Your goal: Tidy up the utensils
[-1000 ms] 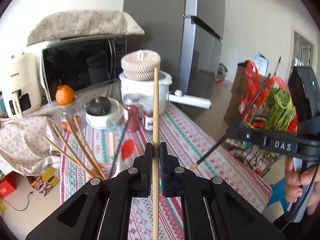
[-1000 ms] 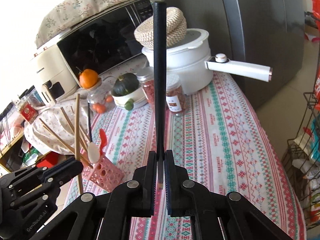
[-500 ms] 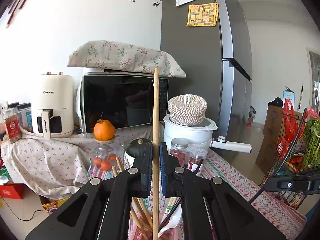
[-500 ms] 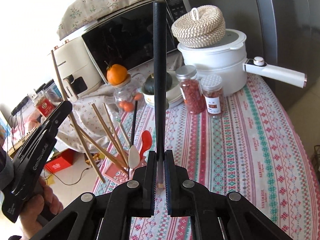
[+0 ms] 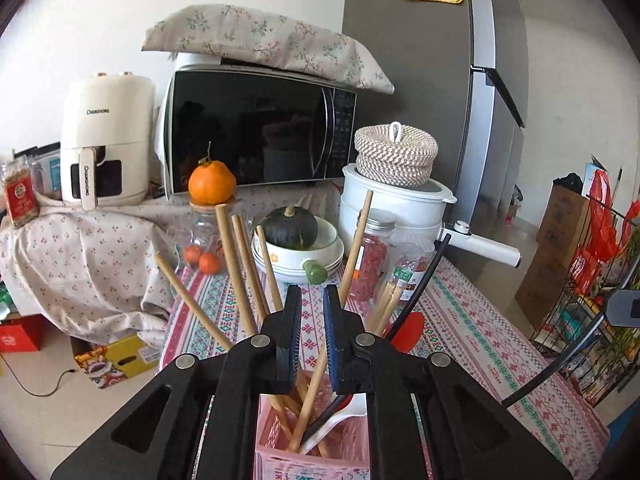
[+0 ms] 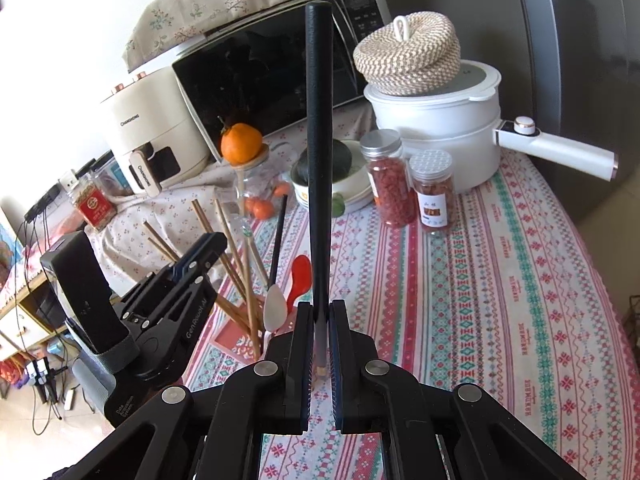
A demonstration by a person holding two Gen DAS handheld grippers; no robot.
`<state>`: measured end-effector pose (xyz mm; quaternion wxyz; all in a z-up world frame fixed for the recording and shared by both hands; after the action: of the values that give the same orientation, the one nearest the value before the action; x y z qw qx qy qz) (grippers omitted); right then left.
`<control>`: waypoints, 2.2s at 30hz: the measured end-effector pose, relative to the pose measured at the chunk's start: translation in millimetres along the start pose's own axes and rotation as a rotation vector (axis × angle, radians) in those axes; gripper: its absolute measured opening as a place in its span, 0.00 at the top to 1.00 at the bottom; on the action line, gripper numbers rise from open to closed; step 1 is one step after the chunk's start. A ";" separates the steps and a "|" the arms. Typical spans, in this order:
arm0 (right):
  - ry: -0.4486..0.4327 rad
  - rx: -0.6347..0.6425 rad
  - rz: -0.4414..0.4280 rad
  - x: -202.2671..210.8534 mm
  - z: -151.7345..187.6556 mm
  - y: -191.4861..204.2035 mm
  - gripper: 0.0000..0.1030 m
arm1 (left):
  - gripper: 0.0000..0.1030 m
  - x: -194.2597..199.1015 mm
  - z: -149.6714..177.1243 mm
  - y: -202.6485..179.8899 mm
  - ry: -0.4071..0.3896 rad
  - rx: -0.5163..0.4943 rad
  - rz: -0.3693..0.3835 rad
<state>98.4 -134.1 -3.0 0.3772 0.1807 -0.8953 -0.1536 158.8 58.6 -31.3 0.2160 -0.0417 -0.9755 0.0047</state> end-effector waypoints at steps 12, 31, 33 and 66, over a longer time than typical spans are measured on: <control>-0.041 0.016 -0.073 0.1 -4.3 28.5 0.95 | 0.58 43.0 17.8 34.7 0.138 0.067 0.038; 0.024 -0.007 -0.083 -69.0 -1.2 51.5 0.48 | 0.12 54.6 47.9 53.7 0.383 0.114 0.025; 0.015 -0.020 -0.091 -63.5 -2.9 49.6 0.34 | 0.09 56.1 49.8 52.0 0.409 0.106 0.004; -0.097 0.194 0.316 72.4 41.3 -8.4 0.00 | 0.00 141.1 31.2 -60.9 0.321 -0.087 -0.034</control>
<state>22.8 -167.6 10.9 0.3336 0.0657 -0.9403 -0.0141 13.4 9.9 1.5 0.3670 -0.0345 -0.9283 -0.0480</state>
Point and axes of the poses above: each gripper's, at about its wrist camera, not at the fingertips, and x roughly against the way its jaws point, y to its left, z to its underside, the point moved 4 cm from there along -x, roughly the way its jaws point, and after that the axes turned 6 degrees about -x, right-handed, at the moved point
